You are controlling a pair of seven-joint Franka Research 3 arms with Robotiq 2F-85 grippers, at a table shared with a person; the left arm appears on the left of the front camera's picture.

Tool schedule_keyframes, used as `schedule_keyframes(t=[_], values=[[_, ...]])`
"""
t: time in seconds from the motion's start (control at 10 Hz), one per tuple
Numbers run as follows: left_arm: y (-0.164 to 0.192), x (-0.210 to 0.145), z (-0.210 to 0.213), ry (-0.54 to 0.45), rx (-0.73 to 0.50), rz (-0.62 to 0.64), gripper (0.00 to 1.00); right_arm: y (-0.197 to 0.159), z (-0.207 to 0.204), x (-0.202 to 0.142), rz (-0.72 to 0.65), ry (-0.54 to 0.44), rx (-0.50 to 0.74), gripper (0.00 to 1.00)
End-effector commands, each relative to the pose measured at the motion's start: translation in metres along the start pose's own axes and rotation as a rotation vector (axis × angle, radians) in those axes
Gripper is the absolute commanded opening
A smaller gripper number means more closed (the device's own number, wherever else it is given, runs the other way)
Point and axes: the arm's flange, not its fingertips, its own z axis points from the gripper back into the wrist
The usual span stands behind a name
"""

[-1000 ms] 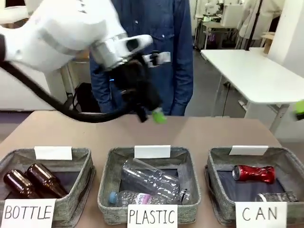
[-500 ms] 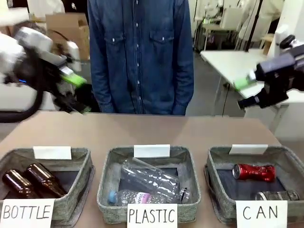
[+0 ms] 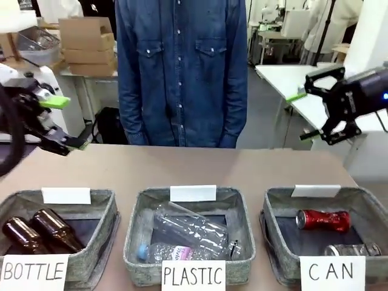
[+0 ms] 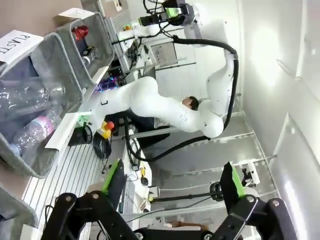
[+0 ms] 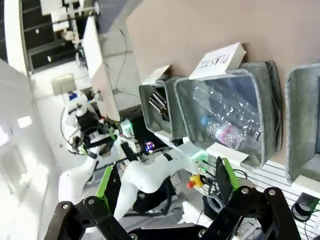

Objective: Sort the can waste into the basket.
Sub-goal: Pick up the can waste from the table and place it in the right Fabric basket.

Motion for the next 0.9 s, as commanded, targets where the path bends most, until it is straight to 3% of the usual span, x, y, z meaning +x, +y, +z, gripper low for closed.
schedule_keyframes(t=[0.0, 0.8], values=[[-0.0052, 0.012, 0.0009, 0.041, 0.001, 0.003, 1.0, 0.004, -0.0094, -0.0125, 0.115, 0.047, 0.007, 1.0], [-0.0052, 0.012, 0.0009, 0.041, 0.001, 0.003, 1.0, 0.004, -0.0094, -0.0125, 0.115, 0.047, 0.007, 1.0]])
